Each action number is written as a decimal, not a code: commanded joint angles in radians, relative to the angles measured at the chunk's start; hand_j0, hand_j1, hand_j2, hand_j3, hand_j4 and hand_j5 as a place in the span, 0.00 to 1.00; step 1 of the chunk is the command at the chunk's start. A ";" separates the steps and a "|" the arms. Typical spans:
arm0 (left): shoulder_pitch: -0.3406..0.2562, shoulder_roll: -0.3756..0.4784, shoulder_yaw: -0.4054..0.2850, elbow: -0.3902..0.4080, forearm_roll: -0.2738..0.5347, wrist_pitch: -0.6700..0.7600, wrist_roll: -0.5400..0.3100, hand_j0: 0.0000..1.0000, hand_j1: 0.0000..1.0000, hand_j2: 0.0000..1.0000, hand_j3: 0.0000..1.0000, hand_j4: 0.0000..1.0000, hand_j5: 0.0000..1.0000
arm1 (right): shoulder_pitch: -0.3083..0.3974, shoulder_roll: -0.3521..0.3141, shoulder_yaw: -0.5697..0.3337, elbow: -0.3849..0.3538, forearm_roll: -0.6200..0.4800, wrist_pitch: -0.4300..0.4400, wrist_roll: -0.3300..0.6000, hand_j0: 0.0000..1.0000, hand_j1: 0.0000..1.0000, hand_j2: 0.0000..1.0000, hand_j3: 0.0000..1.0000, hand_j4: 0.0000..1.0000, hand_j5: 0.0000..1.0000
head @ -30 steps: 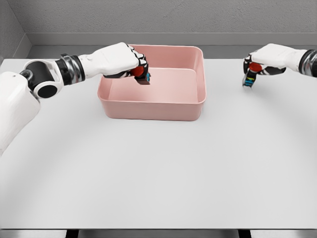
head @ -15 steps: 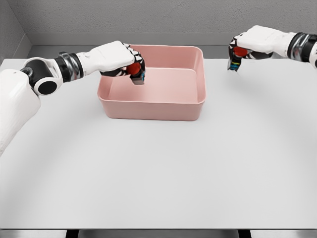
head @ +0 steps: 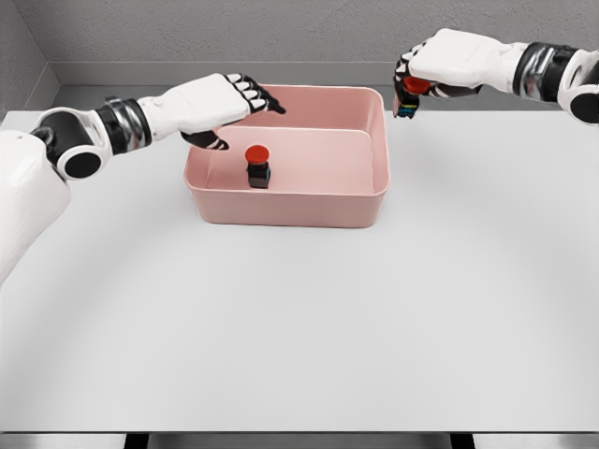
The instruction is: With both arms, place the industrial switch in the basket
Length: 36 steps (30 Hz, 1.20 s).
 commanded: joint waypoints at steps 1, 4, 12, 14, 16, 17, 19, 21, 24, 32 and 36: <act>0.002 0.070 0.001 -0.079 0.071 0.002 0.002 0.98 0.98 0.98 0.98 0.98 0.98 | 0.002 0.009 0.000 -0.035 -0.006 0.002 0.010 0.44 0.44 0.44 0.44 0.44 0.44; 0.008 0.214 -0.008 -0.181 0.185 0.002 0.004 1.00 1.00 1.00 1.00 1.00 1.00 | 0.000 0.029 0.003 -0.057 -0.006 0.002 0.023 0.44 0.44 0.44 0.44 0.44 0.44; 0.104 0.464 -0.010 -0.222 0.246 0.002 0.010 1.00 1.00 1.00 1.00 1.00 1.00 | -0.002 0.086 0.033 -0.073 -0.006 0.002 0.040 0.43 0.43 0.43 0.43 0.43 0.43; 0.109 0.464 -0.011 -0.227 0.246 0.002 0.010 1.00 1.00 1.00 1.00 1.00 1.00 | -0.006 0.099 0.046 -0.073 -0.006 0.002 0.040 0.43 0.43 0.43 0.43 0.43 0.43; 0.127 0.466 -0.005 -0.228 0.244 0.002 0.009 1.00 1.00 1.00 1.00 1.00 1.00 | -0.008 0.115 0.063 -0.072 -0.006 0.002 0.040 0.43 0.43 0.43 0.43 0.43 0.43; 0.129 0.466 -0.008 -0.228 0.244 0.002 0.009 1.00 1.00 1.00 1.00 1.00 1.00 | -0.008 0.118 0.072 -0.072 -0.006 0.002 0.040 0.43 0.43 0.43 0.43 0.43 0.43; 0.130 0.464 -0.010 -0.228 0.243 0.002 0.009 1.00 1.00 1.00 1.00 1.00 1.00 | -0.008 0.132 0.081 -0.072 -0.006 0.002 0.040 0.43 0.43 0.43 0.43 0.43 0.43; 0.129 0.464 -0.011 -0.227 0.243 0.002 0.009 1.00 1.00 1.00 1.00 1.00 1.00 | -0.008 0.144 0.090 -0.070 -0.006 0.002 0.040 0.43 0.43 0.43 0.43 0.43 0.43; 0.147 0.466 -0.006 -0.227 0.243 0.002 0.009 1.00 1.00 1.00 1.00 1.00 1.00 | -0.008 0.144 0.095 -0.063 -0.007 0.002 0.037 0.61 0.61 0.61 0.61 0.61 0.61; 0.149 0.466 -0.010 -0.225 0.243 0.002 0.009 1.00 1.00 1.00 1.00 1.00 1.00 | -0.009 0.136 0.086 -0.046 -0.007 0.002 0.037 1.00 1.00 1.00 1.00 1.00 1.00; 0.150 0.466 -0.008 -0.225 0.243 0.002 0.007 1.00 1.00 1.00 1.00 1.00 1.00 | -0.017 0.129 0.086 -0.046 -0.007 0.002 0.039 1.00 1.00 1.00 1.00 1.00 1.00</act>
